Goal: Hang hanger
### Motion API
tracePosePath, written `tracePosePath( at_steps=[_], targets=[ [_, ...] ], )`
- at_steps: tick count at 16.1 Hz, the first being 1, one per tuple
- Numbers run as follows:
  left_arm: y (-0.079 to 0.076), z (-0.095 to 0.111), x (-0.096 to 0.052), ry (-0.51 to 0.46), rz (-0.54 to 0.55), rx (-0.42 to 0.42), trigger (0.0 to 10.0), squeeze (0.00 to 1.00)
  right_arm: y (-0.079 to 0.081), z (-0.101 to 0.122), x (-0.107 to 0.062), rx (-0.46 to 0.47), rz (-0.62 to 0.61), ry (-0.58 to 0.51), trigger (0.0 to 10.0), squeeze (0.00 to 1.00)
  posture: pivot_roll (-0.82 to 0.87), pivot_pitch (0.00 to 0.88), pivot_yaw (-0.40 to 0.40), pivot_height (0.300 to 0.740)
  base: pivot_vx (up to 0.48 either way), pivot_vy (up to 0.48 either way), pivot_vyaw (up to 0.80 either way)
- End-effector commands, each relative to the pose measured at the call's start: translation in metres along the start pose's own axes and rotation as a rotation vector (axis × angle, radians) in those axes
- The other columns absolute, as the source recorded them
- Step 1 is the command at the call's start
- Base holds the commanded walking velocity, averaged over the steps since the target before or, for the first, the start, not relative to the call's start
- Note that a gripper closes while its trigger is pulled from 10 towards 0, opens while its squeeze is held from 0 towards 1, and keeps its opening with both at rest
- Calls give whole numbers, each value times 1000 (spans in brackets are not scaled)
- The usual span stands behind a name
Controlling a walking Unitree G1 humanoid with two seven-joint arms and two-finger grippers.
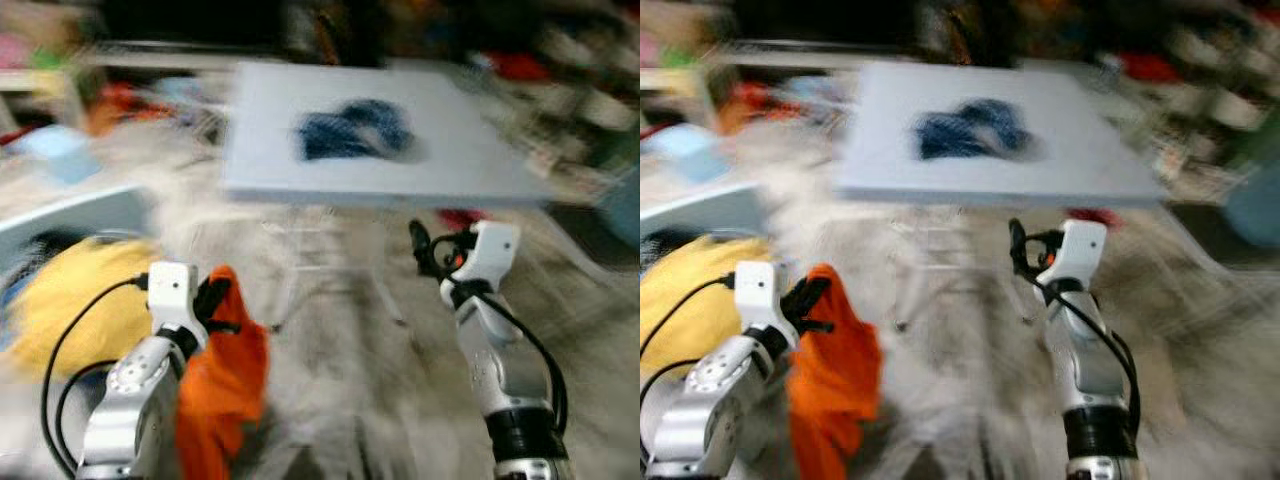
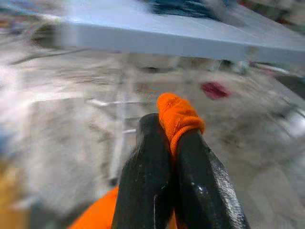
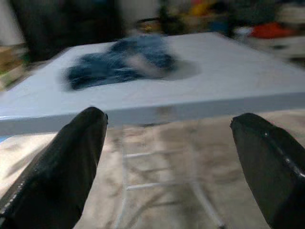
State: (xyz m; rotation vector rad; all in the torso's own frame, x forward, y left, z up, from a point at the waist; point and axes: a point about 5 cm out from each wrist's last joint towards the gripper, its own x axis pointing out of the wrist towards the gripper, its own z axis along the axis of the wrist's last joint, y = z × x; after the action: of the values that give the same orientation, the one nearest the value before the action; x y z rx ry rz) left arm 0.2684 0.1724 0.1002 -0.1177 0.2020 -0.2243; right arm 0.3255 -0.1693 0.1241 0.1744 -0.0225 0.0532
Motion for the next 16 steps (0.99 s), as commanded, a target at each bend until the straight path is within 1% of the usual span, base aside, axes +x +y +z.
tracePosePath(
  at_steps=[1,16],
  targets=[
    [-16,7,5,-32,-54,-1,10000,0,-16,0,-3,-18,-51,6,10000,0,-40,0,-60,740,379,0,-800],
    [-19,5,7,-23,-69,-6,10000,0,-15,-1,-2,-22,-50,7,10000,0,-45,0,-60,740,372,0,-800]
  ],
)
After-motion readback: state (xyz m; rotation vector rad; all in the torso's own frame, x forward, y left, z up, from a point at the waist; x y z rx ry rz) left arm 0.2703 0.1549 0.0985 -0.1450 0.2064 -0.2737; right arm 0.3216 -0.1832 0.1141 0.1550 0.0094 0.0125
